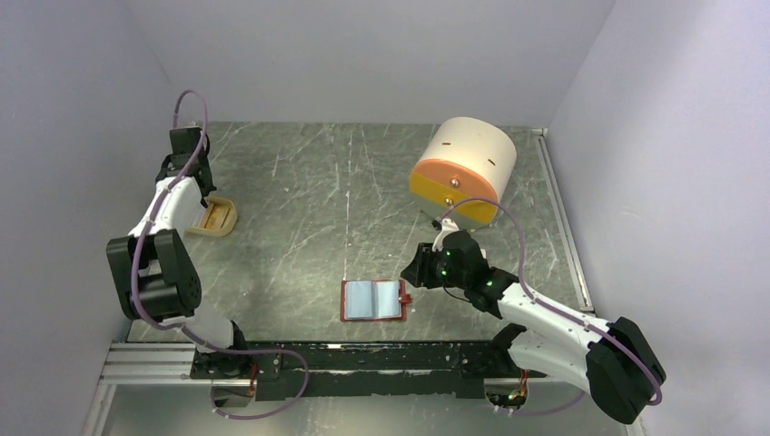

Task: Put the credit cards into the card holder
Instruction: Pick up the credit card from the storage box.

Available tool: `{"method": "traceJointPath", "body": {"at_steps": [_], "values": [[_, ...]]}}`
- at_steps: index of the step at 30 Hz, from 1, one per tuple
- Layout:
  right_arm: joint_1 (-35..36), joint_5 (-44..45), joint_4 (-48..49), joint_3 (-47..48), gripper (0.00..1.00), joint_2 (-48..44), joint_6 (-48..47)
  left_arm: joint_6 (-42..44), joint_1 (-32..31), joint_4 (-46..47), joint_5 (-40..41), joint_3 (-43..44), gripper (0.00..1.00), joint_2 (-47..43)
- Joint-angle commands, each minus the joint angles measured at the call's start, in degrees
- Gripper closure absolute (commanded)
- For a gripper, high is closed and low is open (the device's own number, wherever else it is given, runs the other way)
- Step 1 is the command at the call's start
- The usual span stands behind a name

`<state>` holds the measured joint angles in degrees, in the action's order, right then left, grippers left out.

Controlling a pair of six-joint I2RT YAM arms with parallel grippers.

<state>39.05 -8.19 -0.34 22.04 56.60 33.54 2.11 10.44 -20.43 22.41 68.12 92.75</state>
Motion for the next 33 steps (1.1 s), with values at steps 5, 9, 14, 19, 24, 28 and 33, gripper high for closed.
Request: {"method": "traceJointPath", "body": {"at_steps": [5,9,14,19,24,28,33], "values": [[-0.64,0.01,-0.86,0.11,0.58,-1.75,-0.06,-13.13,-0.07,-3.59,-12.54,0.69,0.91,-8.53],[-0.63,0.5,-2.4,0.41,0.58,-2.97,0.2,-18.21,-0.07,-3.8,-21.04,0.28,0.91,-11.95],[-0.72,0.89,-4.9,1.36,0.58,-4.45,0.62,-22.56,-0.07,-3.35,-35.24,-1.03,0.91,-15.25],[-0.64,1.34,-7.51,2.01,0.58,-6.5,1.55,-28.8,-1.23,-1.73,-47.48,-4.3,0.91,-18.23],[-0.73,3.55,-10.92,2.64,0.58,-8.47,2.16,-31.91,-6.21,0.29,-55.19,-8.33,0.91,-20.54],[-0.65,4.57,-12.92,3.36,0.58,-9.95,3.24,-35.09,-12.87,3.65,-59.01,-12.39,0.91,-22.36],[-0.72,4.79,-13.81,3.56,0.59,-11.02,5.86,-41.77,-19.72,8.65,-63.73,-17.48,0.91,-23.37]]}}
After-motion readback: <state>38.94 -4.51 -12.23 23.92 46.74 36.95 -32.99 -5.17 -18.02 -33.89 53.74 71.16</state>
